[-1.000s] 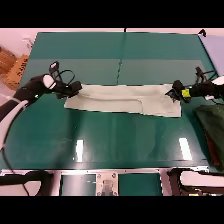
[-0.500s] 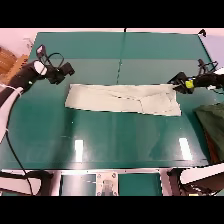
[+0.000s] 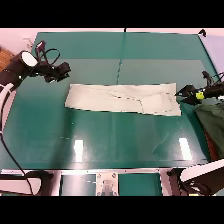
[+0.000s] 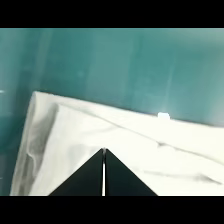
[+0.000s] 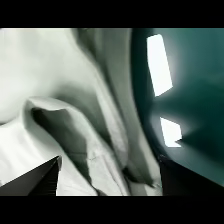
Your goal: Fold the shirts.
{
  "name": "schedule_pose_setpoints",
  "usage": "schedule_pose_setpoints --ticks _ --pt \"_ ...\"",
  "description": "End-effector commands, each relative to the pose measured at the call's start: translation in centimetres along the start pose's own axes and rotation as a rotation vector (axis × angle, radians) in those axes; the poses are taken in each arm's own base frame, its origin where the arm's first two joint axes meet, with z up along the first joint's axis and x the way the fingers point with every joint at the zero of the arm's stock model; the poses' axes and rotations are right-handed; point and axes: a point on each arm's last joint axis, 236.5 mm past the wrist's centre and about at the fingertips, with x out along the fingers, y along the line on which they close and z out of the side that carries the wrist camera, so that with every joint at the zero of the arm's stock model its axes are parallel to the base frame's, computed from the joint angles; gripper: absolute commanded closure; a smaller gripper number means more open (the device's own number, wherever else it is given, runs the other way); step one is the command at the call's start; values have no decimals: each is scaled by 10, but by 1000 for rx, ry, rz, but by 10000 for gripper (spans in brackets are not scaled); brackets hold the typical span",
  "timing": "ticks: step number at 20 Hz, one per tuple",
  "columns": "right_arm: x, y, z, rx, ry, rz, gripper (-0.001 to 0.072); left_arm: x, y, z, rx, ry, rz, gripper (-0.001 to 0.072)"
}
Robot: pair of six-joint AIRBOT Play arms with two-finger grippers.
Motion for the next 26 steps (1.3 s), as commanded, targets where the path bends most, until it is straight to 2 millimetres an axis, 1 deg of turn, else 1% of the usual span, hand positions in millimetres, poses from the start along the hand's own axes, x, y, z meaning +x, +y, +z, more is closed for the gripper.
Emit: schedule_pose_setpoints --ticks 1,4,7,8,9,11,12,13,14,16,17,19,21,23,24,26 --pt "22 14 -8 -68 69 139 4 -3 -20 -22 34 96 -84 682" --pt "39 25 -11 -95 130 163 -3 -4 -26 -24 22 102 -111 682" --pt "50 39 -5 -143 144 158 -2 -6 -37 -26 -8 112 -155 682" --pt "52 42 -2 -154 139 146 10 -6 -40 -29 -15 125 -168 682" --pt "55 43 0 -165 136 132 40 -7 -43 -32 -7 138 -175 682" --pt "58 44 5 -180 122 111 526 -2 -57 -44 43 160 -189 682" --pt "58 45 8 -188 113 107 646 2 -69 -52 76 169 -201 682" --pt "57 47 10 -194 108 105 693 9 -85 -61 121 171 -215 682" --pt "54 50 11 -201 109 107 694 19 -101 -69 161 166 -230 682" --pt "45 60 13 -204 115 112 694 50 -137 -90 217 141 -256 683" --pt "38 68 13 -210 115 113 695 68 -154 -103 236 127 -268 683" --pt "20 94 11 -256 111 115 694 108 -184 -136 253 112 -292 683" --pt "-3 124 6 -301 103 114 694 140 -210 -172 225 136 -327 683" --pt "-29 165 -5 -367 102 112 694 162 -233 -200 217 181 -362 683" --pt "-40 185 -11 -403 103 111 694 170 -245 -210 215 202 -382 683" --pt "-60 228 -23 -483 90 104 694 180 -263 -224 210 239 -413 683"
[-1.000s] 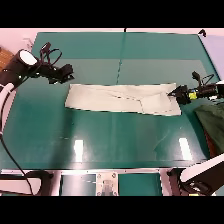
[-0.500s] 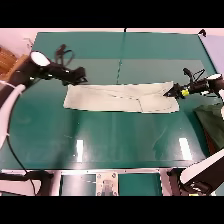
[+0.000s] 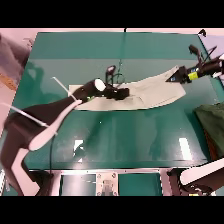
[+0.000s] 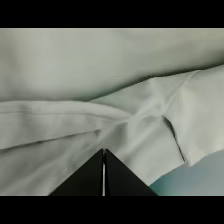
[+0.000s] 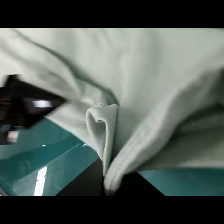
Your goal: Fold the shirts.
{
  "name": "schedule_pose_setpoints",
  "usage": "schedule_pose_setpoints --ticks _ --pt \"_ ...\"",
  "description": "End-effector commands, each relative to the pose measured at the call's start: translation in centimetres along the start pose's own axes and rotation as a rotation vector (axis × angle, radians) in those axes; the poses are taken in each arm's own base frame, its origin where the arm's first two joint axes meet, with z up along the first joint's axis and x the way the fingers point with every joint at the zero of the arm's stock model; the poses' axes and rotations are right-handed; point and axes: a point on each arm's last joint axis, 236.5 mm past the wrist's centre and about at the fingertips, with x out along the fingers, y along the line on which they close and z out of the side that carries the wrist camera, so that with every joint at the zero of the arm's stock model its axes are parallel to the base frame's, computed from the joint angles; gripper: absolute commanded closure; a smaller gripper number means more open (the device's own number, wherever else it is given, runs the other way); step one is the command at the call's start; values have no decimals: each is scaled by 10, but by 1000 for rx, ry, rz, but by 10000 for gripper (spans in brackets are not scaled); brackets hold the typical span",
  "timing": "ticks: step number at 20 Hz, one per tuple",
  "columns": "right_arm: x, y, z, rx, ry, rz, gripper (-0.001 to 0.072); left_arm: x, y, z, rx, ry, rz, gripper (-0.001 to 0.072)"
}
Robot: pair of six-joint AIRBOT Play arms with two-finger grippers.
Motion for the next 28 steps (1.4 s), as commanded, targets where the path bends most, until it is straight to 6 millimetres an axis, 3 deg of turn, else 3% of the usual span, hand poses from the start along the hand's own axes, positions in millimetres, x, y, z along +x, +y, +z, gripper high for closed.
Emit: schedule_pose_setpoints --ticks 1,3,5,7,9,10,12,16,18,20,24,25,26,27,28 --pt "-27 80 0 -120 9 -9 694 43 -28 -19 -35 35 -67 683" --pt "-34 117 4 -212 -12 -17 694 49 -28 -18 -75 33 -76 683" --pt "-30 134 5 -255 -11 -13 694 49 -26 -16 -76 26 -73 683" --pt "-21 134 2 -265 16 -34 694 43 -33 -20 -61 74 -91 682" --pt "-15 132 2 -264 30 -56 694 22 -39 -20 9 168 -125 683" --pt "-13 133 3 -256 27 -57 694 4 -35 -17 66 222 -127 683" --pt "-9 138 9 -233 2 -57 694 -42 -4 1 164 309 -42 683" --pt "17 163 16 -190 -22 -36 694 -175 101 50 237 397 334 683" --pt "48 189 20 -191 -34 -10 693 -235 139 71 193 360 460 683" --pt "96 224 17 -203 -25 28 693 -276 163 87 134 298 505 682" --pt "233 302 9 -227 -86 116 692 -313 196 98 56 243 538 682" --pt "274 322 8 -223 -140 147 590 -318 201 98 43 242 542 682" --pt "310 339 4 -204 -190 187 321 -320 204 99 44 240 544 683" --pt "339 355 -6 -175 -216 227 241 -322 206 99 50 241 544 683" --pt "354 362 -13 -179 -231 233 244 -323 207 99 65 246 544 683"
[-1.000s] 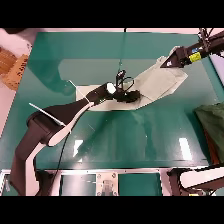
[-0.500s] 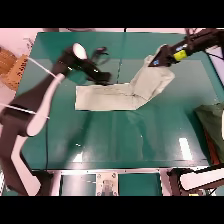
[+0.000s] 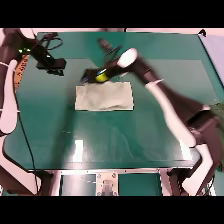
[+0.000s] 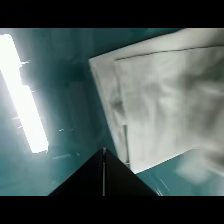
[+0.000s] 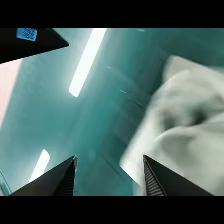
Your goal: Fold the shirts.
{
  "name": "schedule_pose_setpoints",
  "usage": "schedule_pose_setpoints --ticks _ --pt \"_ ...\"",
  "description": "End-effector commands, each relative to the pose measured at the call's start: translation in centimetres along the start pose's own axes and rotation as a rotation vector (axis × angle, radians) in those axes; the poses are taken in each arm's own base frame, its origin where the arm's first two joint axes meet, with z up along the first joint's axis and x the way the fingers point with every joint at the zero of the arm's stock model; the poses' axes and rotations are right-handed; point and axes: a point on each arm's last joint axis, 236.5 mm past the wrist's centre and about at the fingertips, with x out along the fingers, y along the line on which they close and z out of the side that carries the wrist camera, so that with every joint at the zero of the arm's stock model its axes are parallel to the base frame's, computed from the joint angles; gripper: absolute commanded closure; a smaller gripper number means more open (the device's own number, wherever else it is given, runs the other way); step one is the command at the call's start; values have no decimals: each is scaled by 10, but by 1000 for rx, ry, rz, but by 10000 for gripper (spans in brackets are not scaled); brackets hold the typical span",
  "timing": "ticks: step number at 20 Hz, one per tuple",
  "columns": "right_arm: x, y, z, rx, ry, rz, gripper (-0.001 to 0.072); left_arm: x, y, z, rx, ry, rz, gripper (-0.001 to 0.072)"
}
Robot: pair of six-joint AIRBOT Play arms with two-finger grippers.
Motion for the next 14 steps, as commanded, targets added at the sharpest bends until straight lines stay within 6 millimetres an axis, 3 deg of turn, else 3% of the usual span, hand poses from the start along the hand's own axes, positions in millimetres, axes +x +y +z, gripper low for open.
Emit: schedule_pose_setpoints --ticks 1,4,7,11,12,13,14 --pt "74 30 -6 17 -156 41 244 -6 19 -5 12 8 25 683" --pt "19 -10 22 62 -124 -15 244 -6 19 -6 21 13 23 682" --pt "-56 -87 32 151 -20 -113 243 -6 19 -4 21 7 25 683" --pt "-145 -200 -3 324 157 -268 243 -6 19 -4 20 8 25 682" --pt "-160 -225 -16 382 185 -296 228 -6 19 -4 19 7 24 683" --pt "-169 -245 -29 442 200 -304 142 -6 19 -4 18 7 24 682" --pt "-173 -261 -43 490 214 -305 123 -6 19 -4 17 7 24 682"
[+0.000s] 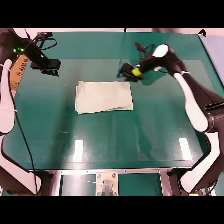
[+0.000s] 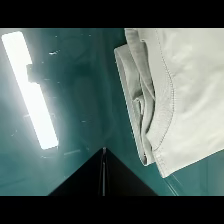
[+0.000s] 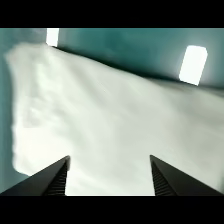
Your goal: Fold the shirts.
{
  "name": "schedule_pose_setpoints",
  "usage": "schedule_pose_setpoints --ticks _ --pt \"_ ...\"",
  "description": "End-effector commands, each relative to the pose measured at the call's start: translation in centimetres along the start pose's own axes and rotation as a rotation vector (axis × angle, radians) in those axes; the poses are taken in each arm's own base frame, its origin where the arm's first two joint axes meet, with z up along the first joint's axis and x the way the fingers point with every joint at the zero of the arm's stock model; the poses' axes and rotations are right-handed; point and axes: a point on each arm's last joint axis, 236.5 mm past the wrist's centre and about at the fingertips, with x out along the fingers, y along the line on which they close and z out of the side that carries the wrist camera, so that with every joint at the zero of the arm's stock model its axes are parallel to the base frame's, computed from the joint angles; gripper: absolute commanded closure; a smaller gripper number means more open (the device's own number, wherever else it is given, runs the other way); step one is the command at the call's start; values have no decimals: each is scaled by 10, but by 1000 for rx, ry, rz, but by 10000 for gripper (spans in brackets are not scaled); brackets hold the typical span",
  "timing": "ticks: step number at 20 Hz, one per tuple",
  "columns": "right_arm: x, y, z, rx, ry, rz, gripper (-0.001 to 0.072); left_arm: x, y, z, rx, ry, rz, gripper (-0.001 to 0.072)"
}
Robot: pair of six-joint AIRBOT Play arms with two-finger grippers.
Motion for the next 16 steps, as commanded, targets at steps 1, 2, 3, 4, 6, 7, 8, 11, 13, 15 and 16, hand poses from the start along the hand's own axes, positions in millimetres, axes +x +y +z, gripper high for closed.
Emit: schedule_pose_setpoints --ticks 1,2,3,4,6,7,8,11,13,15,16 --pt "-13 -87 -34 154 134 -57 120 0 1 0 -8 -1 1 682" --pt "-4 -95 -42 171 148 -42 79 1 1 -1 -8 3 0 683" --pt "7 -98 -47 181 149 -18 65 4 1 -2 -10 7 0 683" --pt "20 -95 -52 194 149 16 64 6 2 -3 -12 12 -2 682" --pt "42 -77 -57 201 146 97 65 9 2 -5 -14 22 -3 682" --pt "51 -65 -60 196 147 127 65 9 2 -5 -14 22 -4 682" --pt "60 -53 -62 184 148 145 65 9 2 -5 -14 22 -4 682" --pt "80 -14 -62 156 127 191 248 9 1 -6 -14 23 -7 682" --pt "75 16 -51 116 93 262 668 9 1 -5 -14 22 -8 683" --pt "55 37 -33 88 55 292 694 9 1 -5 -14 22 -8 683" --pt "37 47 -21 74 25 307 694 9 1 -5 -14 22 -8 682"
